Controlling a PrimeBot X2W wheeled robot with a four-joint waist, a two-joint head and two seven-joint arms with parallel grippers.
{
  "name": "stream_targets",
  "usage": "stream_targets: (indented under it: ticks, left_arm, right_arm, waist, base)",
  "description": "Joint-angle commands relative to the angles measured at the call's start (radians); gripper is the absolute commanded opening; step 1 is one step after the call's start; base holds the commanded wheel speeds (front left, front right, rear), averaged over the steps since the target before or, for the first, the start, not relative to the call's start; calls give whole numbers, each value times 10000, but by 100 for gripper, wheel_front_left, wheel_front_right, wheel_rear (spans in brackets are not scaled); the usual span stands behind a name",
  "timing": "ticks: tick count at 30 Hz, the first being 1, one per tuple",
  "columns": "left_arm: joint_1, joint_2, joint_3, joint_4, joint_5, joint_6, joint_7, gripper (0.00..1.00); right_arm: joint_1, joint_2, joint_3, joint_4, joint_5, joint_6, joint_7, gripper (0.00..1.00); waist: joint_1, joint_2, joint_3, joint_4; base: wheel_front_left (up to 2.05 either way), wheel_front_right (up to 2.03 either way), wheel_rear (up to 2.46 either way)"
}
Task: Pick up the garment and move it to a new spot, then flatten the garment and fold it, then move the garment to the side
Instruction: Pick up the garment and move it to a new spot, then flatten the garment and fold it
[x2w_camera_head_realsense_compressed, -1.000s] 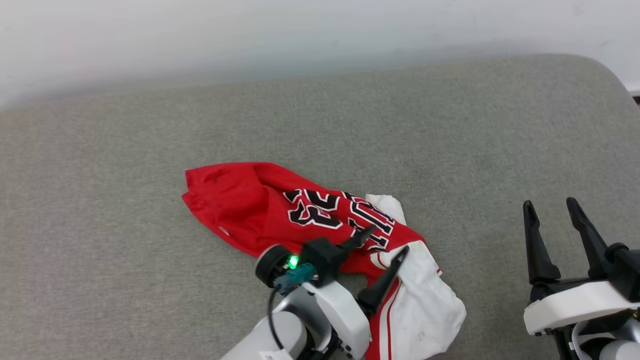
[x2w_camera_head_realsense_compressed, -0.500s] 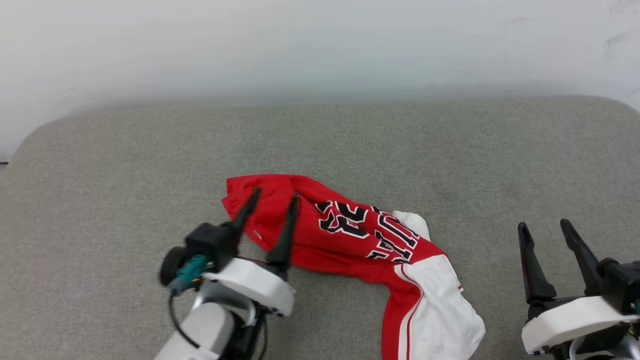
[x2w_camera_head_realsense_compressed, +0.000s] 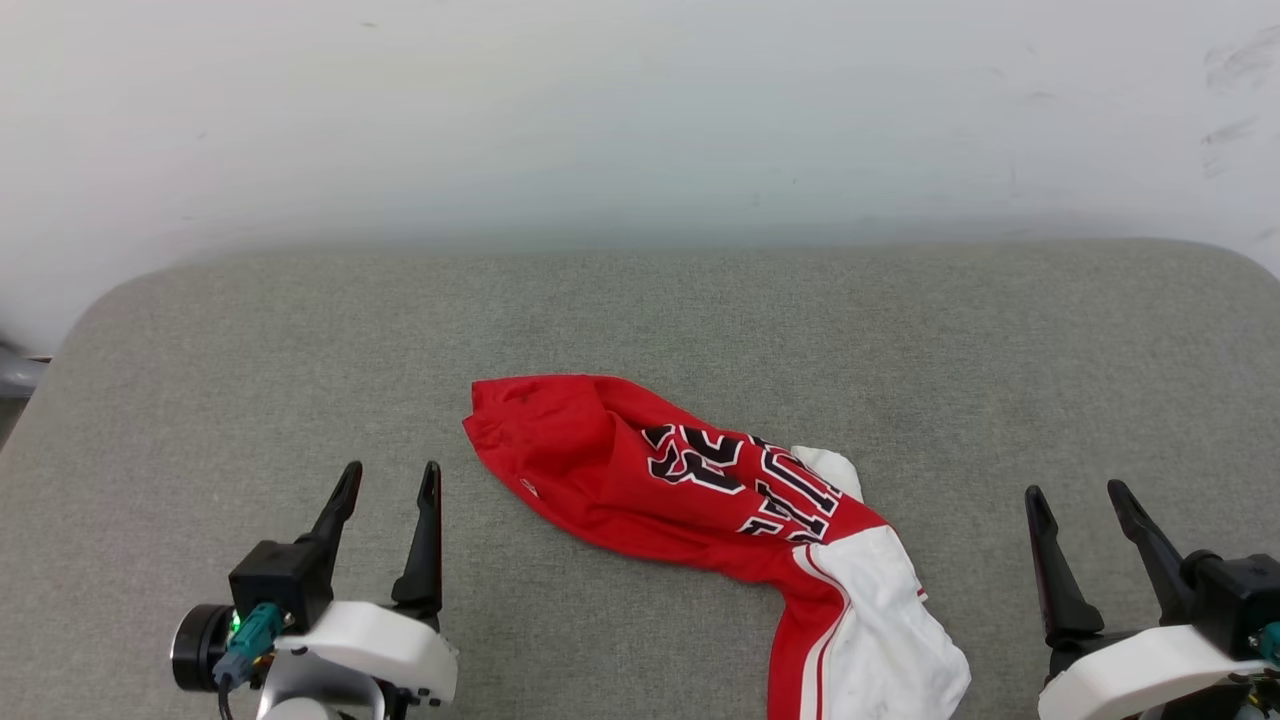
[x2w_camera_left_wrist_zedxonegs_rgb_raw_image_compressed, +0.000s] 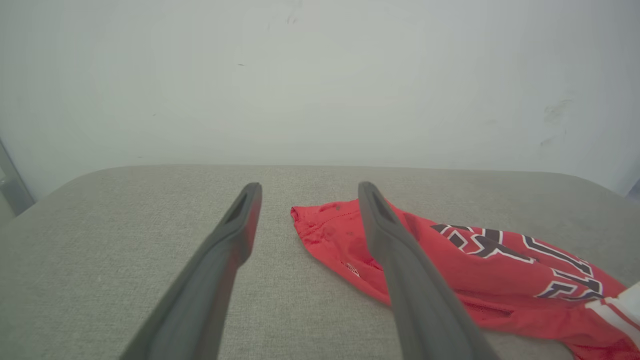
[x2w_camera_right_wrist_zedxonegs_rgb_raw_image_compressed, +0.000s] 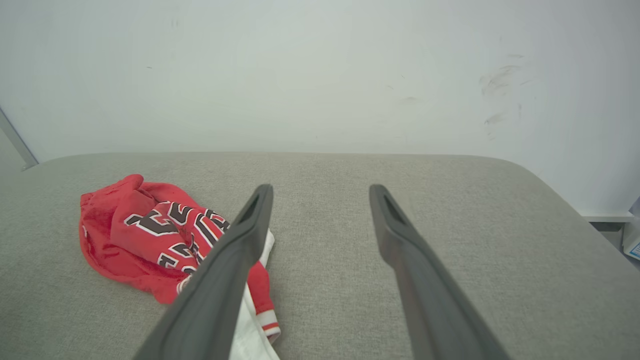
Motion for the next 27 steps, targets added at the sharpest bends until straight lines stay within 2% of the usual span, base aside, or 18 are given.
stream_targets:
  ticks: [1, 16, 19, 20, 21, 27]
  left_arm:
    - [116, 63, 13, -38, 48, -17, -47, 100]
    - [272, -29, 48, -67, 185, -151, -48, 100]
    - [220, -73, 59, -75, 210, -163, -48, 100]
    - [124, -121, 55, -130, 246, -200, -49, 100]
    - [75, -132, 55, -147, 257, -216, -49, 100]
    - [-240, -284, 72, -292, 348, -329, -49, 100]
  right_arm:
    - [64, 8, 3, -47, 25, -7, -14, 100]
    - [137, 9, -33, 65, 145, -7, 364, 100]
    - [235, 10, 152, 290, 263, -7, 1144, 100]
    - [293, 9, 538, 416, 336, -7, 2336, 100]
    - [317, 9, 666, 422, 335, -7, 2710, 100]
    - [-81, -298, 1539, 491, 494, -7, 4398, 100]
  waist:
    - [1, 0, -18, -4]
    - [1, 0, 18, 99]
    - [1, 0, 37, 117]
    - [1, 0, 155, 162]
    - [1, 0, 207, 184]
    - [1, 0, 732, 393]
  base:
    - [0, 0, 0]
    - [0, 0, 0]
    - [0, 0, 0]
    - [0, 0, 0]
    - [0, 0, 0]
    - [0, 0, 0]
